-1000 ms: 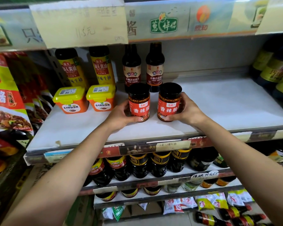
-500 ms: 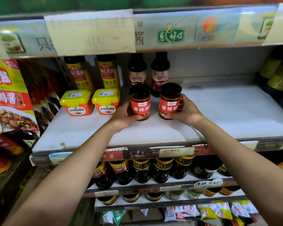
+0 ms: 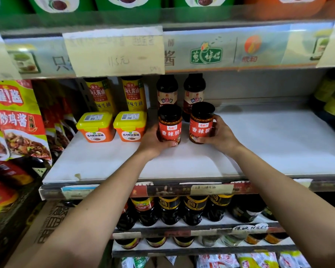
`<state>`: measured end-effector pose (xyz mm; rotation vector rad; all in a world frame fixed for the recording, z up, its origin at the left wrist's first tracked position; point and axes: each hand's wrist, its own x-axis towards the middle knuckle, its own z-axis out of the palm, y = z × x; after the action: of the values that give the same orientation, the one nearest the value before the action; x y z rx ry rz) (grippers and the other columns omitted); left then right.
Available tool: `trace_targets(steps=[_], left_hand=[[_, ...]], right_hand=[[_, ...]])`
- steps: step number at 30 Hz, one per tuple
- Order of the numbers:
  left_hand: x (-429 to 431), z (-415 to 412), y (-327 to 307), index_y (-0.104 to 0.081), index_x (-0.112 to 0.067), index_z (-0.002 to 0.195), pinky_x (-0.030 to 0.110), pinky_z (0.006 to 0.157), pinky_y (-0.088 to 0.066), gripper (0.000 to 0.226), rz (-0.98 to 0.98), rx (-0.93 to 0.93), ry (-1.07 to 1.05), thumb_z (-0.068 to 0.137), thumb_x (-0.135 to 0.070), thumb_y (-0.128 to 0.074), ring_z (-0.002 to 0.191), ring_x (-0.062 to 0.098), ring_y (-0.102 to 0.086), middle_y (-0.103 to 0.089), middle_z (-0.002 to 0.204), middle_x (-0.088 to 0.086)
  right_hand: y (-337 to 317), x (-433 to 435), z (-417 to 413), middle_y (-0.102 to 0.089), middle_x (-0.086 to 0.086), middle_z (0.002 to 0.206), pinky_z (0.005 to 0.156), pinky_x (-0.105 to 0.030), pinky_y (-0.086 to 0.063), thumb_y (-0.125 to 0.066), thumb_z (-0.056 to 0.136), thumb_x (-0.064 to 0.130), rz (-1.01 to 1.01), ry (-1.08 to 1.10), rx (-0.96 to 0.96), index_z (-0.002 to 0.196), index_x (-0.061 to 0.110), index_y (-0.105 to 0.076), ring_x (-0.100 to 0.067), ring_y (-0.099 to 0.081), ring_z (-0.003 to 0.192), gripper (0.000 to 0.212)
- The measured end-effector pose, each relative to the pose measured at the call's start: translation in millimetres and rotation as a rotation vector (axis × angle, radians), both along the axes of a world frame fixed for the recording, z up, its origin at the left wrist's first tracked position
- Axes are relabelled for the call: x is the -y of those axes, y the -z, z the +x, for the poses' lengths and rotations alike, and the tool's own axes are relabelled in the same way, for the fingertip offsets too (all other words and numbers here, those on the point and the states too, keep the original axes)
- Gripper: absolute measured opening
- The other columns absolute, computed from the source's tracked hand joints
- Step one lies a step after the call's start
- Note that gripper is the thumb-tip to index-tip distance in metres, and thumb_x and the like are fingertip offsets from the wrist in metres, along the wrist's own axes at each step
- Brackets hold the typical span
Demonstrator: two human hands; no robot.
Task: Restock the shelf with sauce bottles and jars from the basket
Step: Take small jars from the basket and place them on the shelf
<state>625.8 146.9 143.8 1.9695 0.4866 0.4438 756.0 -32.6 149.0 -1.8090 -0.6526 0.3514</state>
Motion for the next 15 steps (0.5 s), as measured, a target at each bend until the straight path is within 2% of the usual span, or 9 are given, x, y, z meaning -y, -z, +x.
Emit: trace_targets(steps=[8, 15], left_hand=[[0.3, 6.4, 5.8, -0.042, -0.015, 0.129, 0.034, 0.099, -0.041, 0.075, 0.006, 0.036, -0.092, 0.066, -0.022, -0.081, 0.118, 0.024, -0.052, -0.055, 0.130, 0.008], [1.1, 7.6, 7.3, -0.040, -0.015, 0.131, 0.041, 0.103, -0.041, 0.071, 0.041, 0.028, -0.088, 0.071, -0.022, -0.077, 0.119, 0.024, -0.052, -0.055, 0.131, 0.008]], right_hand=[[7.0, -3.9, 4.9, -0.056, -0.003, 0.127, 0.102, -0.046, -0.043, -0.085, 0.059, 0.022, 0.008, 0.022, -0.011, 0.132, 0.022, -0.038, -0.019, -0.054, 0.116, 0.086], [8.6, -3.8, 5.5, -0.058, -0.008, 0.125, 0.101, -0.048, -0.043, -0.084, 0.061, 0.014, 0.053, -0.003, -0.029, 0.133, 0.014, -0.038, -0.023, -0.056, 0.114, 0.086]])
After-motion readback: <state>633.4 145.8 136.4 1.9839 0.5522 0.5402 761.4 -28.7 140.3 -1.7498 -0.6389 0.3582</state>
